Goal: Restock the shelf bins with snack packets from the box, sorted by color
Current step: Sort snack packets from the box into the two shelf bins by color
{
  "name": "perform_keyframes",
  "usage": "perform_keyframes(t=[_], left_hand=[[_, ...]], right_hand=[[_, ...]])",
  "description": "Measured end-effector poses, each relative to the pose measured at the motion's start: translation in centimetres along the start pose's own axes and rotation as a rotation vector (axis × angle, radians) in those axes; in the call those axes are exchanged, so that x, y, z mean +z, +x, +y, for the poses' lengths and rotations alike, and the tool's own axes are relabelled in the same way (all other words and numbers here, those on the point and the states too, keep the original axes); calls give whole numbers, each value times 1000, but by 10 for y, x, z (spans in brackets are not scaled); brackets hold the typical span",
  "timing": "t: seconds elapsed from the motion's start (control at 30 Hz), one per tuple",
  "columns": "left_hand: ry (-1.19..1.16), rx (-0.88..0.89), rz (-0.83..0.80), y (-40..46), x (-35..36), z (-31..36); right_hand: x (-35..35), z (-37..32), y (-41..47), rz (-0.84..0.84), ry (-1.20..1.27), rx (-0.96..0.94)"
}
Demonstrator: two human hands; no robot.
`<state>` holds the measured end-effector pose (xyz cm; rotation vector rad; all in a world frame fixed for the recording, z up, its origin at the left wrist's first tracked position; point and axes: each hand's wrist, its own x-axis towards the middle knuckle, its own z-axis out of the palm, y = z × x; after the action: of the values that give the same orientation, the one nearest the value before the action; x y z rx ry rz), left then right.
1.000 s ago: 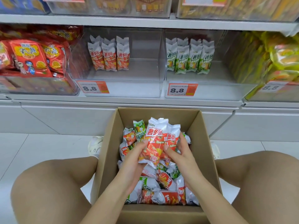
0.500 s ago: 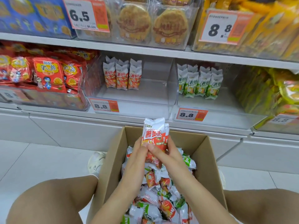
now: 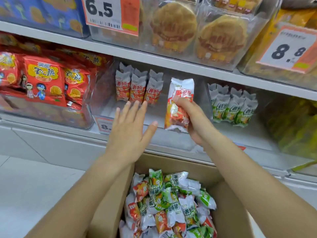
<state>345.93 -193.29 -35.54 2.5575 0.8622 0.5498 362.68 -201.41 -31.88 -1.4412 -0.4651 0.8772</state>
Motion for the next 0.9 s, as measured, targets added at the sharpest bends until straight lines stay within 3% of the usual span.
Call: perform_keyframes(t=[0.13,0.27,0.43,0.57,0.67,0.9], left_hand=[[237,-61,-106,18,15,-38],[268,45,22,19,22,-46],[248,41,67,18,24,-45],[238,43,64,18,22,-42],[254,38,56,18,22,-41],[253,31,22,16,19,-41]], right_hand=[[-3,10,63,107,-146,109],[-1,19,117,134,-184,185],[7,24,158,159,-83,-4],[5,33,168,129,-238,-174],[-2,39,173,72,-308,-170],[-8,48,173,157,-457,-114]])
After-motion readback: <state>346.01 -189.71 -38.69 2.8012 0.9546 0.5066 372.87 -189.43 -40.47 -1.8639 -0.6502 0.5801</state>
